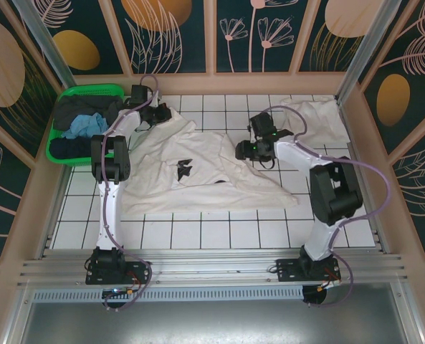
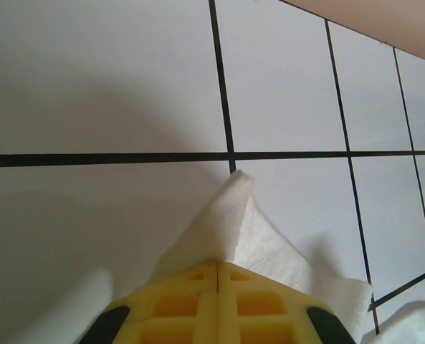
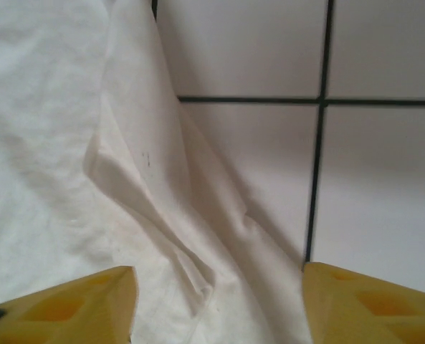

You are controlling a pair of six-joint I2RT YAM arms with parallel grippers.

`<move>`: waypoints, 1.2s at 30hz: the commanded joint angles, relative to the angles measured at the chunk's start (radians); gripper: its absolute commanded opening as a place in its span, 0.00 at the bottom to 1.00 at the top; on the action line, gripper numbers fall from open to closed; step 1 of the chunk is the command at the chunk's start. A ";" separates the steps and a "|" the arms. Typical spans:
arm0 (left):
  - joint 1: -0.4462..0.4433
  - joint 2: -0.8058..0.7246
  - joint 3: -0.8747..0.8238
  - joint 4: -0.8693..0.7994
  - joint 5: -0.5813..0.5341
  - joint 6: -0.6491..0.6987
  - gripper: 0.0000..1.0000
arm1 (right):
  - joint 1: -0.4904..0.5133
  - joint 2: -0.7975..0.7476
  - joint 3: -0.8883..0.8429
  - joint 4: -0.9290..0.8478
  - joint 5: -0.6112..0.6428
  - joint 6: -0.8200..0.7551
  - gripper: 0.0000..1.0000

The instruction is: Fold and stack the t-shirts

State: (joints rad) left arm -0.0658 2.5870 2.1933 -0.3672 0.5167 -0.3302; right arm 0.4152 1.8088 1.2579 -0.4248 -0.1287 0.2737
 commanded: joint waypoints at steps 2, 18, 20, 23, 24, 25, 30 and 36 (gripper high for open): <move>0.014 0.005 0.016 -0.018 0.019 0.014 0.01 | 0.043 0.052 0.038 0.033 -0.032 0.025 0.44; 0.026 -0.003 0.012 -0.024 0.020 0.012 0.00 | 0.144 0.107 0.045 -0.053 0.189 0.012 0.49; 0.026 -0.005 0.016 -0.026 0.021 0.011 0.00 | 0.142 0.132 0.053 -0.049 0.186 0.008 0.50; 0.026 -0.007 0.020 -0.029 0.019 0.013 0.00 | 0.142 0.156 0.060 -0.046 0.185 0.003 0.50; 0.027 -0.005 0.025 -0.031 0.019 0.015 0.00 | 0.140 0.160 0.058 -0.042 0.181 0.002 0.50; 0.027 -0.005 0.029 -0.036 0.018 0.016 0.00 | 0.140 0.161 0.055 -0.038 0.177 0.003 0.49; 0.027 -0.002 0.038 -0.038 0.018 0.013 0.00 | 0.137 0.158 0.043 -0.022 0.178 0.003 0.29; 0.030 -0.002 0.066 -0.042 0.029 0.006 0.00 | 0.122 0.126 0.098 -0.093 0.243 -0.040 0.05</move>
State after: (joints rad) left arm -0.0456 2.5870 2.2162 -0.3912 0.5194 -0.3298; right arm 0.5560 1.9686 1.3132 -0.4637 0.0456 0.2577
